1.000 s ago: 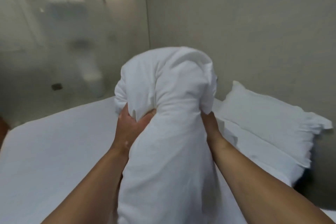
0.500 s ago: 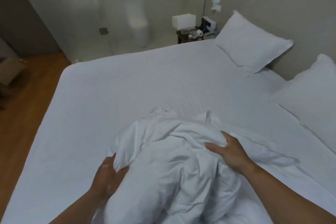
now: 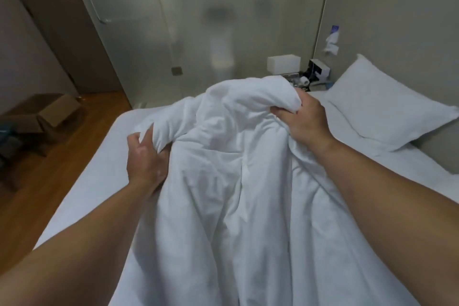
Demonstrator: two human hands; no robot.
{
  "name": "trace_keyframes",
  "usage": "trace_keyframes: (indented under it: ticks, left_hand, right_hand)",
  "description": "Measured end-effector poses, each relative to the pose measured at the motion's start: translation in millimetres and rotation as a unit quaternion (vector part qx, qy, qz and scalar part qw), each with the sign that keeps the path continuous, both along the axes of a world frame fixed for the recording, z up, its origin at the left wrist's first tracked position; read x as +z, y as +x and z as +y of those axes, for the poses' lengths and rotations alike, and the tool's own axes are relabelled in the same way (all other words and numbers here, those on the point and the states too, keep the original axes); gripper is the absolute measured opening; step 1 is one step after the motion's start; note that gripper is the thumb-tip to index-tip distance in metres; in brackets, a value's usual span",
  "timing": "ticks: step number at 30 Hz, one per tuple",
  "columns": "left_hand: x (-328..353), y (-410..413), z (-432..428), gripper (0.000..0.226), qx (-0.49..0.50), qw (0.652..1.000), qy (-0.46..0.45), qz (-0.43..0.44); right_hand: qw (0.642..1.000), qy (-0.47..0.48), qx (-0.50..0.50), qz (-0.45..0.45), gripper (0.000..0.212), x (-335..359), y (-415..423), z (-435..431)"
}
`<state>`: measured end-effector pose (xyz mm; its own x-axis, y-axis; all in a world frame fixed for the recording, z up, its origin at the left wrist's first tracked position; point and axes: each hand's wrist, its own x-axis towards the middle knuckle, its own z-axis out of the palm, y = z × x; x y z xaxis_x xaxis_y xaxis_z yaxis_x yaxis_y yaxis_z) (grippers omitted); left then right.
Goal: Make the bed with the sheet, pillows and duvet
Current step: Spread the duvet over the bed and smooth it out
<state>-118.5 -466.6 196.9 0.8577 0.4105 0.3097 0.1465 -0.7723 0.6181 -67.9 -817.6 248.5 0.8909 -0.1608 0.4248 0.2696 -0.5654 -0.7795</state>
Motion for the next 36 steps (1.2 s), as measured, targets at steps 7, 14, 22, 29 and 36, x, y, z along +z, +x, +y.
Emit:
trace_keyframes:
  ticks: [7, 14, 22, 29, 36]
  left_hand:
    - [-111, -17, -37, 0.089, -0.196, 0.907, 0.094, 0.36]
    - [-238, -205, -94, 0.135, -0.161, 0.844, 0.083, 0.505]
    - [-259, -304, -114, 0.132, 0.025, 0.809, -0.141, 0.57]
    - [-236, -305, -109, 0.119, -0.107, 0.79, -0.191, 0.573]
    - [-207, -347, -36, 0.086, -0.095, 0.738, -0.373, 0.554]
  right_hand:
    - [0.863, -0.315, -0.022, 0.395, 0.104, -155, -24, -49]
    - [0.82, -0.198, 0.088, 0.53, 0.116, -303, -295, -16]
    - [0.762, -0.116, 0.145, 0.62, 0.113, -311, -432, 79]
    - [0.764, -0.03, 0.106, 0.635, 0.078, -331, -451, 101]
    - [0.818, 0.029, 0.128, 0.56, 0.066, -286, -455, 180]
